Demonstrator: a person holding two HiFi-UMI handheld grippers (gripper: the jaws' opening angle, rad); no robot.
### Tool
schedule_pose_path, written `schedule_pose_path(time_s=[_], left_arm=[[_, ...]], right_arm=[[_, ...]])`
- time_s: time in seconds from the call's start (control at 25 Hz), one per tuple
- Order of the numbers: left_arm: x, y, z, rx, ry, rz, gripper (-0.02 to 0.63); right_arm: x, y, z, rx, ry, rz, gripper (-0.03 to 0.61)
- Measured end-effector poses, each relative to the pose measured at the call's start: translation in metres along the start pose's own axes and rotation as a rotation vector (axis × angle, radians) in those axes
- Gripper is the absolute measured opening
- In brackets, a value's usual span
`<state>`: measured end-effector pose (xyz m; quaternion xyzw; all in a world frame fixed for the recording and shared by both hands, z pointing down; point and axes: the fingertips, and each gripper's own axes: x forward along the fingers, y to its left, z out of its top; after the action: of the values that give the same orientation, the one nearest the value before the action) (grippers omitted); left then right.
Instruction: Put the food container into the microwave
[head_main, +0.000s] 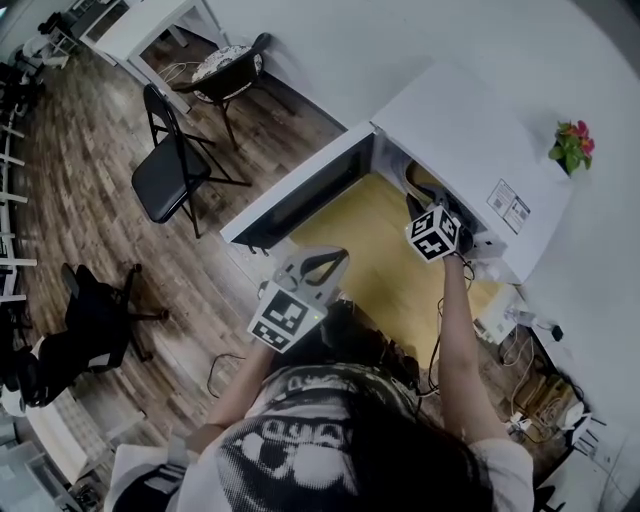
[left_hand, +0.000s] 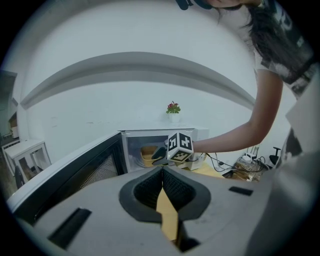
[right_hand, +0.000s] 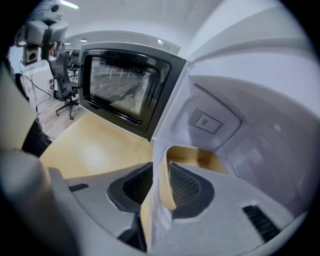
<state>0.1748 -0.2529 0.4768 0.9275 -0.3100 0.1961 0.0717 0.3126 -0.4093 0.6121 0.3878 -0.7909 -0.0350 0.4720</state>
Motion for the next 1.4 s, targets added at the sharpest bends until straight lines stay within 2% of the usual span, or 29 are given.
schedule_pose_path(time_s=[0.44,1.0,1.4], left_arm=[[-0.023,0.002,-0.007,-0.002,-0.007,0.002,0.0],[-0.115,-0.011,-0.041,-0.011,-0.038,0.016,0.002],[-0.185,-0.04,-0.072,-0.005,-0.05,0.009,0.002]], right_arm=[[-0.058,0.043,0.037,0.045,-0.114,-0.024,0.109],[-0.131,0.172,0.089,0.127,-0.196,0.039,0.1],[-0.193,0.266,0.112,0.207,-0.286,0.064,0.084]])
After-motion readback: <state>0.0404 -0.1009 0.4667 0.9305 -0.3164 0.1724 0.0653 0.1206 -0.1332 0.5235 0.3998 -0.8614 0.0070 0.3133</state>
